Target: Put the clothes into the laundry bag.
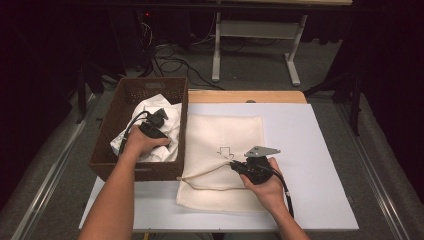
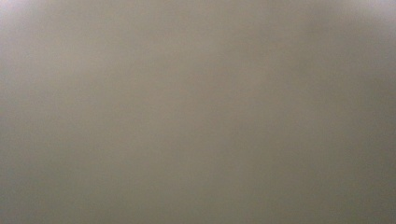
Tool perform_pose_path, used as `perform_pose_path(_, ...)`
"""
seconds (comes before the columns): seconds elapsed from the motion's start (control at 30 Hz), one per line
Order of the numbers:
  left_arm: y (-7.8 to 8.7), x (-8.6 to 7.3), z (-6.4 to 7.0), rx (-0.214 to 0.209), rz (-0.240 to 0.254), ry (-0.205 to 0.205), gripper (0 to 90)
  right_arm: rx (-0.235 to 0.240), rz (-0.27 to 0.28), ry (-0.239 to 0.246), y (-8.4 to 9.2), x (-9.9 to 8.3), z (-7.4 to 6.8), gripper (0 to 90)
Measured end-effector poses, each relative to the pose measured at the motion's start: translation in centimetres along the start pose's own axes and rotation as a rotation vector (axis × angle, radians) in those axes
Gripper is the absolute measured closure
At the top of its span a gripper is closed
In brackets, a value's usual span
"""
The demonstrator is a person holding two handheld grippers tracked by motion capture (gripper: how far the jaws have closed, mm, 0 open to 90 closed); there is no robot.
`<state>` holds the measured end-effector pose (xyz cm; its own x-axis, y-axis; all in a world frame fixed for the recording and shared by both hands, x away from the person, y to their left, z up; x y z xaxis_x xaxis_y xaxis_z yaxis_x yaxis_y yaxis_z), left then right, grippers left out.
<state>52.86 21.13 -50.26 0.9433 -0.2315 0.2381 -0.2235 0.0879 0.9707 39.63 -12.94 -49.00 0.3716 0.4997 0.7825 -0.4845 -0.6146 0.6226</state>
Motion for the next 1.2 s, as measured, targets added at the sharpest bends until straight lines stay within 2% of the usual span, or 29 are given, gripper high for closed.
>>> perform_pose_path(0.03, 0.3, 0.0, 0.1, -0.01, 0.009, -0.003, 48.9, 0.0, 0.0, 0.001, 0.0, -0.1, 0.0, 87.8)
perform_pose_path(0.07, 0.4, 0.1, 0.2, -0.028, 0.01, -0.004, 61.7, -0.001, -0.001, 0.001, 0.0, -0.1, -0.1, 87.8)
perform_pose_path(0.17, 0.6, 0.1, 0.1, -0.051, 0.006, 0.012, 69.5, -0.006, 0.02, 0.005, 0.2, 0.0, 0.0, 87.9)
perform_pose_path(0.27, 1.2, 0.1, -0.4, -0.113, 0.033, 0.046, 70.8, -0.009, 0.039, 0.001, 0.4, 0.1, 0.1, 88.0)
perform_pose_path(0.3, 1.7, 0.1, -0.7, -0.155, 0.062, 0.077, 70.9, -0.009, 0.041, 0.006, 0.4, 0.1, 0.1, 88.0)
perform_pose_path(0.37, 2.4, 0.2, -0.9, -0.188, 0.099, 0.107, 71.3, -0.005, 0.044, 0.007, 0.4, 0.1, 0.1, 88.0)
perform_pose_path(0.43, 3.0, 0.2, -0.8, -0.219, 0.133, 0.118, 71.4, -0.004, 0.047, 0.006, 0.4, 0.0, 0.2, 88.0)
perform_pose_path(0.5, 3.5, 0.2, -0.8, -0.239, 0.165, 0.134, 71.4, -0.003, 0.054, 0.004, 0.4, 0.1, 0.2, 88.1)
perform_pose_path(0.6, 4.2, 0.0, -0.7, -0.243, 0.221, 0.148, 71.4, 0.0, 0.059, -0.006, 0.3, 0.0, 0.3, 88.1)
perform_pose_path(0.77, 5.5, -0.6, -0.8, -0.309, 0.291, 0.171, 71.4, 0.016, 0.068, -0.029, 0.5, -0.2, 0.5, 88.0)
perform_pose_path(0.93, 6.7, -1.2, -0.8, -0.335, 0.349, 0.181, 71.4, 0.014, 0.087, -0.038, 0.6, -0.2, 0.5, 88.0)
perform_pose_path(1.03, 7.6, -1.6, -0.8, -0.346, 0.402, 0.193, 71.4, 0.016, 0.093, -0.044, 0.7, -0.3, 0.6, 88.0)
perform_pose_path(1.13, 8.4, -1.9, -0.3, -0.386, 0.433, 0.186, 71.4, 0.017, 0.097, -0.048, 0.7, -0.3, 0.6, 88.0)
perform_pose_path(1.2, 9.0, -2.2, 0.1, -0.376, 0.457, 0.172, 71.4, 0.017, 0.095, -0.052, 0.7, -0.4, 0.6, 88.0)
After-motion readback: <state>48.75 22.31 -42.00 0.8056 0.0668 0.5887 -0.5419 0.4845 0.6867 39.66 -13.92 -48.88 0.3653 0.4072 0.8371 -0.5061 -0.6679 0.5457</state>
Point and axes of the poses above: each handheld gripper's, and its own axes: y roughly backward along the jaws, x roughly out of its top, z roughly to its right, the point moved 2 cm from there along -y, roughly forward along the jaws, and after that the axes turned 12 degrees about y, right-handed, at the moved point
